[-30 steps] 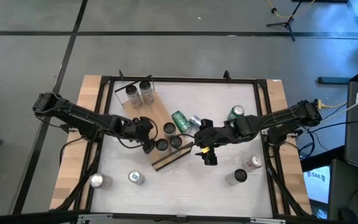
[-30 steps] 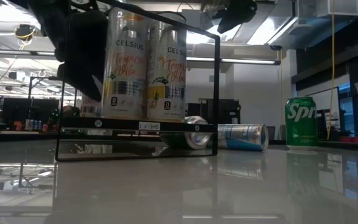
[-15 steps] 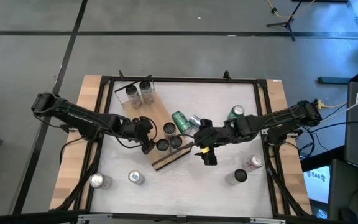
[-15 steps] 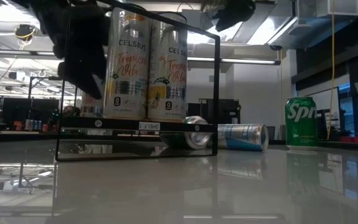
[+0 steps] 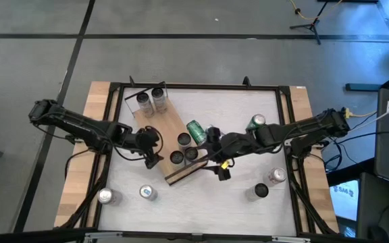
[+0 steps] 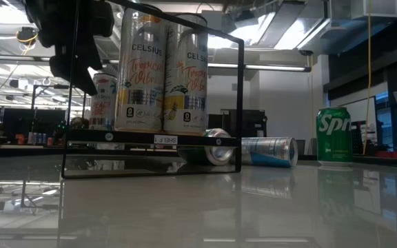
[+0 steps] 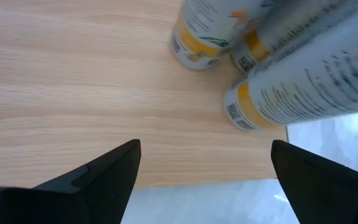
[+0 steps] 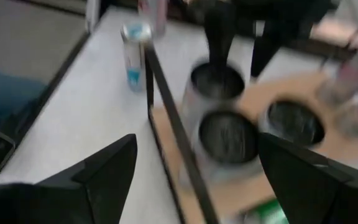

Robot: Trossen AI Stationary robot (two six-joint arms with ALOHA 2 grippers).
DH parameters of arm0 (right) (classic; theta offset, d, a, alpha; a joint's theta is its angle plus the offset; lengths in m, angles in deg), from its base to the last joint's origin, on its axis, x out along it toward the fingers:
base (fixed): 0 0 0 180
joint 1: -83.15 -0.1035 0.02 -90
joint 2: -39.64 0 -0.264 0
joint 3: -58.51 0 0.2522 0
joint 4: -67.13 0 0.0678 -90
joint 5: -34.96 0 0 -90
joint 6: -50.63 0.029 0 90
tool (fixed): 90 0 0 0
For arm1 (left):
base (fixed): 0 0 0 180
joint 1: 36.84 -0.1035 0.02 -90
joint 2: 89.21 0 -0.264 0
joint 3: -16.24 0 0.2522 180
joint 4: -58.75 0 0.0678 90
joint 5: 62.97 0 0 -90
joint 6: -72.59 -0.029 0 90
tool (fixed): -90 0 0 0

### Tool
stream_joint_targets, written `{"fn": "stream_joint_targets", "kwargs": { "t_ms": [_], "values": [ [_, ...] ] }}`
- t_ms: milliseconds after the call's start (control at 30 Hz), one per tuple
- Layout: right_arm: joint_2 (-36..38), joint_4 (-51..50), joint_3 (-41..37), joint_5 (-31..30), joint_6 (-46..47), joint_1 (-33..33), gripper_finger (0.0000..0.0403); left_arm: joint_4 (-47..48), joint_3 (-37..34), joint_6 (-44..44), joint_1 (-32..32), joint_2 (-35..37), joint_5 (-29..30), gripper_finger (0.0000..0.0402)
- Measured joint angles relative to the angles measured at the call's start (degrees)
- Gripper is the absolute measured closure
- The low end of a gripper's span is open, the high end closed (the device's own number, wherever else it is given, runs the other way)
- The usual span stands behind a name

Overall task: Place canned beverage on shelf
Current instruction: Put the white yellow soda on the shelf aligned with the other white yellow soda cans

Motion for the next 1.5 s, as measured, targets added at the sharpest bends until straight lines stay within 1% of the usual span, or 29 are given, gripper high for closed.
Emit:
{"fn": "stream_joint_targets", "kwargs": {
  "t_ms": [167, 333, 567, 667, 867, 1133, 1333, 1500],
  "values": [
    [-0.02, 6.75, 0.02, 5.43, -5.54, 0.79, 0.0072, 0.0, 0.0, 0.15, 0.6, 0.0, 0.13, 0.0052],
    [-0.02, 12.41, 0.02, 12.76, -5.59, 3.53, 0.0072, -0.01, 0.0, 0.33, 0.6, 0.0, 0.17, 0.0052],
    [-1.34, 18.04, 0.09, 16.82, -5.56, 6.19, 0.0072, -0.07, 0.0, 0.39, 0.6, 0.0, 0.23, 0.0052],
    [-3.1, 17.83, 1.41, 18.63, -5.56, 6.51, 0.0072, -0.3, 0.01, 0.39, 0.6, 0.0, 0.27, 0.0052],
    [-8.25, 14.37, 7.61, 18.91, -5.7, 6.51, 0.0072, -0.54, 0.04, 0.42, 0.6, 0.0, 0.51, 0.0052],
    [-15.07, 6.81, 15.2, 18.78, -5.73, 6.51, 0.0072, -0.52, 0.04, 0.42, 0.6, 0.0, 0.54, 0.0052],
    [-18.9, 6.0, 16.39, 15.82, -5.61, 6.51, 0.0072, -0.53, 0.04, 0.43, 0.6, 0.0, 0.54, 0.0052],
    [-19.9, 4.17, 16.41, 12.38, -5.55, 6.51, 0.0072, -0.51, 0.04, 0.43, 0.6, 0.0, 0.54, 0.0052]
  ]
}}
